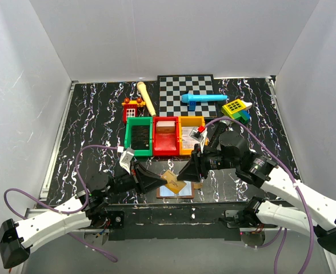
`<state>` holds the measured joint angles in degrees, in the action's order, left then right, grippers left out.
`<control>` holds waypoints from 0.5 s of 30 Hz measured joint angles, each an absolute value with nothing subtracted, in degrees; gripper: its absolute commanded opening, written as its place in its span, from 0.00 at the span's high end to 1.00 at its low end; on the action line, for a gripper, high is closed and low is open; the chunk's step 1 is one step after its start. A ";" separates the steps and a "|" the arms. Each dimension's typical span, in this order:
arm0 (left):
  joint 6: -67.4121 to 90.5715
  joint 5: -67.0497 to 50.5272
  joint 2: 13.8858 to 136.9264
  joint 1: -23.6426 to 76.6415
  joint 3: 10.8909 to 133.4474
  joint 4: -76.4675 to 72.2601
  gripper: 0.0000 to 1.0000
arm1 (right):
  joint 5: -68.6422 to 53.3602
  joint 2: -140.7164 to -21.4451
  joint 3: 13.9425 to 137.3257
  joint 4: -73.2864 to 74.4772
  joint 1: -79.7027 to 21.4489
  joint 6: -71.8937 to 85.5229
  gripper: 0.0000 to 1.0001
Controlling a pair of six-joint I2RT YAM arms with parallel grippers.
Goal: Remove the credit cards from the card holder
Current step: Place the credit card in the storage box.
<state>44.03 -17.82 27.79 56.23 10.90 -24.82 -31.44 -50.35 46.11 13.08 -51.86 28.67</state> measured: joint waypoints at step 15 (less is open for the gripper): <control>45.06 -18.46 28.60 55.96 10.79 -26.20 1.00 | -33.21 -51.29 46.00 11.46 -51.83 29.74 0.81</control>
